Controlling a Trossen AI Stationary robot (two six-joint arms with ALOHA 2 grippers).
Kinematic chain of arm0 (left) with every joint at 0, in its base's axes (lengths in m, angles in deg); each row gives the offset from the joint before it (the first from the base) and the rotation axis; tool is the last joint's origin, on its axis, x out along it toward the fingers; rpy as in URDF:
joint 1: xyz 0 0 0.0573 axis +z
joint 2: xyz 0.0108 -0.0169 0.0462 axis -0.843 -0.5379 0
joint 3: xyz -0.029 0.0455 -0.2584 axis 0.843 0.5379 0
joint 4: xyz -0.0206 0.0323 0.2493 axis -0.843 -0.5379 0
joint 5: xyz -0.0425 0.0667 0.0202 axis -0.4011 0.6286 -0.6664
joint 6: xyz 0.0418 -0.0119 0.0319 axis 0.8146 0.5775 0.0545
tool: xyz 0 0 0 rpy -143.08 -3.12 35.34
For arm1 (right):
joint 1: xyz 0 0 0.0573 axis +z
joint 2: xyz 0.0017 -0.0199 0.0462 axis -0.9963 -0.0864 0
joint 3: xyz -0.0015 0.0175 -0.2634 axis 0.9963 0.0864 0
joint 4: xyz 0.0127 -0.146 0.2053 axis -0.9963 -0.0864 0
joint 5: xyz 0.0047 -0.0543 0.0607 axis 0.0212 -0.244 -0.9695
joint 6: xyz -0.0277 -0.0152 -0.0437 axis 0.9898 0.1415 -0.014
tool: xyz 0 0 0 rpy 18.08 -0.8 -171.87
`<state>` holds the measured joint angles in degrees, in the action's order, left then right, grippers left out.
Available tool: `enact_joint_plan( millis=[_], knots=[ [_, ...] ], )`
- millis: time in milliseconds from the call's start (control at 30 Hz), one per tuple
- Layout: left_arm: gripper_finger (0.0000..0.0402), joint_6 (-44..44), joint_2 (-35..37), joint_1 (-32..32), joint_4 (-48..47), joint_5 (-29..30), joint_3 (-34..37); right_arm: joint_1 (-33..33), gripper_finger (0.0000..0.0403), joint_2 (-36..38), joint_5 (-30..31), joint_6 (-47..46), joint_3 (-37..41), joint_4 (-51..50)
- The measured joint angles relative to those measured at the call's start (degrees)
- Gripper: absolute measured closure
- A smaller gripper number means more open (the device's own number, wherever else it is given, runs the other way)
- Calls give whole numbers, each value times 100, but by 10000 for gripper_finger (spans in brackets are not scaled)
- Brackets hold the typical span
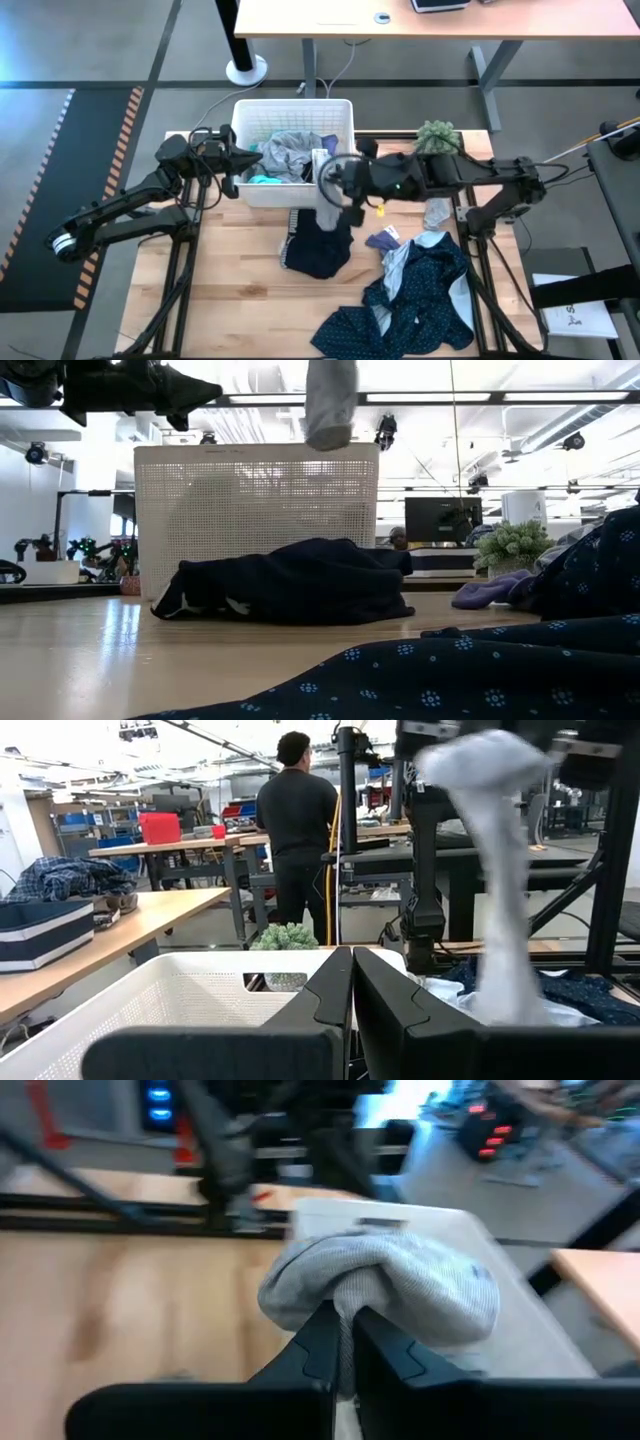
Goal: Sort clothes
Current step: Put the bottom gray sock into the bin, then put the gray sock into the bin
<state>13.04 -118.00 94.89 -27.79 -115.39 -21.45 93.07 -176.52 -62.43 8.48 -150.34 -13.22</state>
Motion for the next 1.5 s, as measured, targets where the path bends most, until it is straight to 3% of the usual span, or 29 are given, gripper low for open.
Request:
enact_joint_plan(
  millis=[533,733,800,933,1100,1300,1500],
  knots=[
    [402,44,-112,2,156,0,0,-1625,402,-125,-81,881,4,877],
    [402,44,-120,2,167,1,0,-2174,402,-386,-934,815,4,727],
    [402,44,-120,1,168,0,0,-2273,398,-540,-968,591,7,674],
    [402,44,-135,1,167,0,0,-2401,365,-777,-943,445,13,523],
    [402,44,-146,2,158,0,0,-2498,295,-919,-902,444,15,573],
    [402,44,-149,1,155,0,0,-2690,215,-916,-451,440,13,574],
    [402,44,-151,2,148,0,0,-2806,171,-720,-388,294,13,288]
  ],
)
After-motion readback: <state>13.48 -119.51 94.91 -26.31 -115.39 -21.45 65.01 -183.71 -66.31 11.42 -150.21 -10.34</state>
